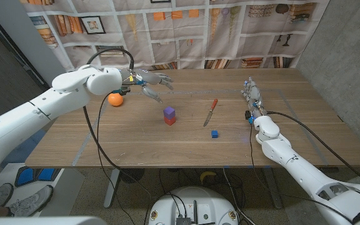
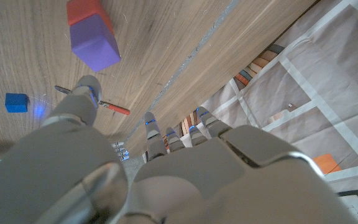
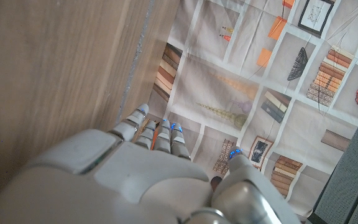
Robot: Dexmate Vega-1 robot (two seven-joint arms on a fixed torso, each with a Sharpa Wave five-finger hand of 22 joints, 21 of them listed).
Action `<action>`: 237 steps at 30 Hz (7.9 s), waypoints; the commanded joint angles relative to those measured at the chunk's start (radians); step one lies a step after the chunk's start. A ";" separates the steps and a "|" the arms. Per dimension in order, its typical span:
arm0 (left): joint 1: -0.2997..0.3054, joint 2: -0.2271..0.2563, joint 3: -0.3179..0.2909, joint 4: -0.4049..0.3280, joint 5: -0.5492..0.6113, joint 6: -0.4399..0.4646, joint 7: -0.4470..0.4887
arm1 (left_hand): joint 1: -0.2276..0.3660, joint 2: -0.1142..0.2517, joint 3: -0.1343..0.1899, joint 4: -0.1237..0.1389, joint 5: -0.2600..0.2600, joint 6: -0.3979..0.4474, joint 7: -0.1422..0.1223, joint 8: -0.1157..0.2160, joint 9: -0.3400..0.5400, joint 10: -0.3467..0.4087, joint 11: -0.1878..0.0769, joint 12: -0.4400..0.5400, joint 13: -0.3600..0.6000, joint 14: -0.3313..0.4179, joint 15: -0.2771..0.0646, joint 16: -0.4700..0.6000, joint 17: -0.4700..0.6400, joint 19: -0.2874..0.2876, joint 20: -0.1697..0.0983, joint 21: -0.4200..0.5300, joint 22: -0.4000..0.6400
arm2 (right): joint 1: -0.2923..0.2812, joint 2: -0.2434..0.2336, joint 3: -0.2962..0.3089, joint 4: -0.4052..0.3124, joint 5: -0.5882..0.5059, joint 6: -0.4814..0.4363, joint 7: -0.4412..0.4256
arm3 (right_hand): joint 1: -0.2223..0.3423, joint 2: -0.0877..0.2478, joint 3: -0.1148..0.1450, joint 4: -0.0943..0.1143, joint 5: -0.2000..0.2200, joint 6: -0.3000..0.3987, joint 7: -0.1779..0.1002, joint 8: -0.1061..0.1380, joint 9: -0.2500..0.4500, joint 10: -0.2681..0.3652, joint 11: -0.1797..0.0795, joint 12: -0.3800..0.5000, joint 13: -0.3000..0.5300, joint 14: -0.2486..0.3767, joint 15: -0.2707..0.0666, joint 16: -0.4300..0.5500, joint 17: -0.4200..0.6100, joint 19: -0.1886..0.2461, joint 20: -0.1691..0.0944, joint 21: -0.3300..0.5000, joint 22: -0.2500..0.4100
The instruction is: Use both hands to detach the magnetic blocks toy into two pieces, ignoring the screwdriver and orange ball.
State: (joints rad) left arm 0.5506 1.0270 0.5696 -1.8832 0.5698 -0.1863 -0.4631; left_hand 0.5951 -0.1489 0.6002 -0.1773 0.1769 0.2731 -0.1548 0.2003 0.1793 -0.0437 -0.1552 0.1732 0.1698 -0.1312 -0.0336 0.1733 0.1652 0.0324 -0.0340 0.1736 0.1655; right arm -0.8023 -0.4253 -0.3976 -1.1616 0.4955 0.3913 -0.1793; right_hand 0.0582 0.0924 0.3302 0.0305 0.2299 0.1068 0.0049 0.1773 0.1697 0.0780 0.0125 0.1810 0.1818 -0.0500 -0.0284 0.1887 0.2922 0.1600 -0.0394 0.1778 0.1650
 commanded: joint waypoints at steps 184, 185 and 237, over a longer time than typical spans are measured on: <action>0.187 -0.118 -0.050 -0.056 -0.040 0.267 0.273 | 0.279 0.080 -0.111 0.009 0.010 0.684 0.098 0.253 0.026 0.266 -0.019 0.037 0.005 0.199 -0.039 0.016 0.004 0.135 0.004 0.028 0.006 | -0.039 -0.075 0.013 -0.120 -0.037 -0.076 -0.045 | -0.016 0.031 0.026 0.012 -0.005 0.007 -0.017 0.009 0.004 -0.008 -0.002 0.011 0.002 -0.016 -0.002 0.025 -0.017 0.000 -0.001 0.010 0.002; 0.191 -0.119 -0.052 -0.056 -0.046 0.271 0.282 | 0.280 0.081 -0.111 0.009 0.010 0.687 0.098 0.253 0.026 0.268 -0.018 0.037 0.005 0.202 -0.040 0.016 0.004 0.135 0.005 0.028 0.006 | -0.041 -0.079 0.013 -0.128 -0.039 -0.085 -0.050 | -0.016 0.031 0.026 0.013 -0.005 0.007 -0.017 0.009 0.004 -0.008 -0.002 0.011 0.002 -0.015 -0.001 0.025 -0.017 0.000 -0.001 0.010 0.002; 0.278 -0.305 -0.056 0.021 -0.338 0.272 0.665 | 0.301 0.106 -0.129 0.007 0.021 0.708 0.105 0.243 0.028 0.333 -0.024 0.037 0.006 0.232 -0.046 0.010 0.004 0.139 0.006 0.020 0.007 | -0.057 -0.180 -0.008 -0.239 -0.078 -0.152 0.039 | -0.012 0.031 0.029 0.010 -0.005 0.011 -0.018 0.009 0.004 -0.002 -0.002 0.012 0.002 -0.012 -0.004 0.028 -0.020 0.006 -0.004 0.011 0.002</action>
State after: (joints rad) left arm 0.8176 0.7755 0.4990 -1.8981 0.2729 0.1203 0.1135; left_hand 0.8535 -0.0919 0.4768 -0.1701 0.1932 0.8739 0.0453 0.4134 0.1990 0.2787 -0.1768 0.2043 0.1726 0.0950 -0.0376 0.1850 0.1679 0.1702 -0.0250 0.1976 0.1699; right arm -0.8511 -0.5954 -0.4045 -1.3872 0.4122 0.2358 -0.1627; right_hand 0.0450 0.0792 0.3522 0.0442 0.2244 0.1088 -0.0109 0.1816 0.1696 0.0677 0.0124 0.1888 0.1820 -0.0606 -0.0249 0.2080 0.2692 0.1604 -0.0392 0.1813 0.1649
